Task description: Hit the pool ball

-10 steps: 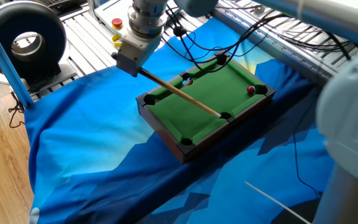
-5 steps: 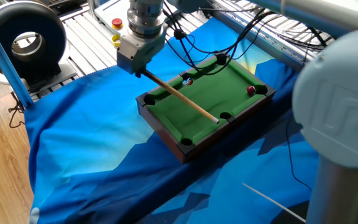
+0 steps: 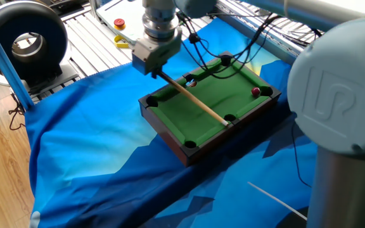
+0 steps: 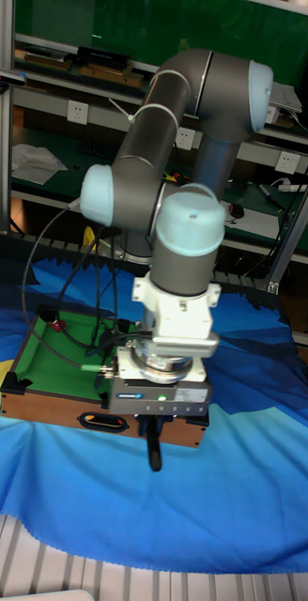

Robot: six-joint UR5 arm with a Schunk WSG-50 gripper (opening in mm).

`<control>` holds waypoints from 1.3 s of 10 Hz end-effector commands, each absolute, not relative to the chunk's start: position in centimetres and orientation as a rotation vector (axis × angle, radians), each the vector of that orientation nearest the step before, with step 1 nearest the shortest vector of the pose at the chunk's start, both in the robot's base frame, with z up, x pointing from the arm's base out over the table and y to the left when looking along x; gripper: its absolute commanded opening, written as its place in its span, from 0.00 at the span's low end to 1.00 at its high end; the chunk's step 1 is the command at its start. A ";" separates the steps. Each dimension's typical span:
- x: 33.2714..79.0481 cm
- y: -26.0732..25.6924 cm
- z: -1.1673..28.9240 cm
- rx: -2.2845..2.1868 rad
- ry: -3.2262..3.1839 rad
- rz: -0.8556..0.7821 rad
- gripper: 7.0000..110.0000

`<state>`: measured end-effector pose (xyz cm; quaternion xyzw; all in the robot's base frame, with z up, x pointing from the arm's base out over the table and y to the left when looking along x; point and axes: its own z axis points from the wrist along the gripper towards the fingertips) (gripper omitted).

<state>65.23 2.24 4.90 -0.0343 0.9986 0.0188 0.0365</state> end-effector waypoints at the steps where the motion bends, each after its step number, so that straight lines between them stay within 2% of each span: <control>1: 64.6 0.4 3.4 0.073 3.080 0.051 0.00; 5: 63.7 0.9 3.1 0.140 3.089 0.003 0.00; 13: 61.8 1.5 5.3 0.160 3.092 0.029 0.00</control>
